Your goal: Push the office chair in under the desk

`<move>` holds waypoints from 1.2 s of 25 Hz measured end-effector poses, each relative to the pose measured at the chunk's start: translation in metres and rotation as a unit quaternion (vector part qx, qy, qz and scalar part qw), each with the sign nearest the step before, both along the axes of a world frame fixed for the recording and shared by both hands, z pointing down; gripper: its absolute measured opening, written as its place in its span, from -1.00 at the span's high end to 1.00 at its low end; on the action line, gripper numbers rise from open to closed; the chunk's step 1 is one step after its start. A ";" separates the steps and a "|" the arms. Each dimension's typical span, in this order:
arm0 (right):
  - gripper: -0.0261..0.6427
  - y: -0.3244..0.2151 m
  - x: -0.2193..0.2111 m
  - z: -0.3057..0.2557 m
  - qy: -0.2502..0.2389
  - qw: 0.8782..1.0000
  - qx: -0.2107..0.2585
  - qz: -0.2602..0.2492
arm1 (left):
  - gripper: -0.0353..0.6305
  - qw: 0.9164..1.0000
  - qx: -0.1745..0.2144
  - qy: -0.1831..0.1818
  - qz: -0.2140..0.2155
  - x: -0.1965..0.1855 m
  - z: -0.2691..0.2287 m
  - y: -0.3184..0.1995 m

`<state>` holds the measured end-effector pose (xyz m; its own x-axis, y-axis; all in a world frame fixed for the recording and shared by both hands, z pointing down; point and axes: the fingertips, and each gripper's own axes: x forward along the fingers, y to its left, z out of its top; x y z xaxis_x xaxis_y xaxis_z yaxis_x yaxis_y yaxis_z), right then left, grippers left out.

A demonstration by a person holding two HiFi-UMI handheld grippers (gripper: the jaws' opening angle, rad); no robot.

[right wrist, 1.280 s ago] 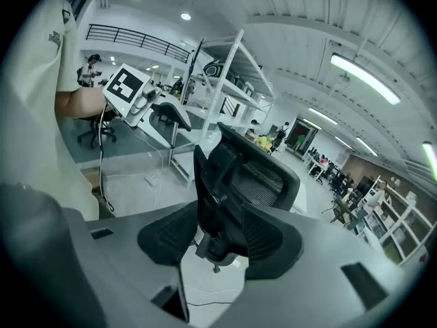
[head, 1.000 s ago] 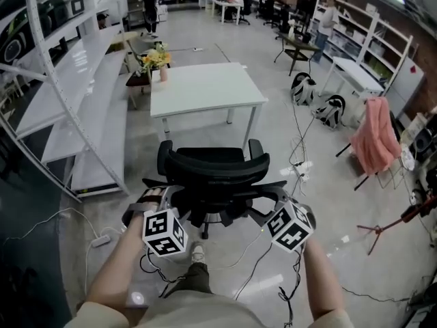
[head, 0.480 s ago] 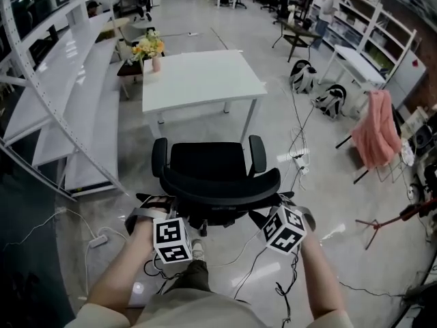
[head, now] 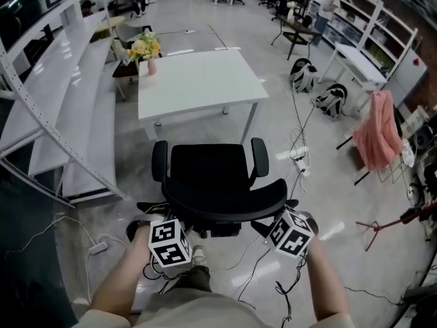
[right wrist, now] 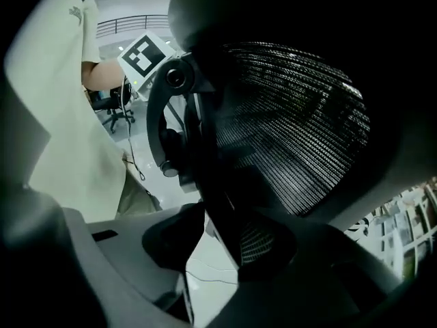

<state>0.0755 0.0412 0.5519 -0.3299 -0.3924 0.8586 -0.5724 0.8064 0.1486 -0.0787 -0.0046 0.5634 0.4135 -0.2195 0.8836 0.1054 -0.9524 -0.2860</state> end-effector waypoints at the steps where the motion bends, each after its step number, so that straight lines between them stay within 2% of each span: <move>1: 0.50 -0.006 0.001 0.000 0.001 1.000 0.000 0.000 | 0.48 1.000 -0.004 -0.001 -0.002 0.001 0.000 -0.007; 8: 0.49 -0.047 0.007 0.004 -0.003 1.000 0.000 0.003 | 0.51 0.998 -0.059 -0.022 0.001 0.011 -0.001 -0.048; 14: 0.47 -0.077 0.022 0.005 0.006 1.000 0.002 0.002 | 0.52 0.999 -0.048 -0.012 -0.003 0.024 0.001 -0.071; 20: 0.48 -0.101 0.030 0.005 0.004 1.000 -0.014 -0.012 | 0.53 0.998 -0.059 -0.018 0.007 0.032 0.001 -0.094; 30: 0.47 -0.153 0.033 0.007 0.004 1.000 0.005 -0.011 | 0.53 0.998 -0.054 -0.013 -0.004 0.035 0.001 -0.144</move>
<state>0.1087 -0.1118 0.5584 -0.3320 -0.3932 0.8574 -0.5541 0.8169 0.1601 -0.0439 -0.1486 0.5648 0.3883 -0.1261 0.9129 0.1041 -0.9782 -0.1794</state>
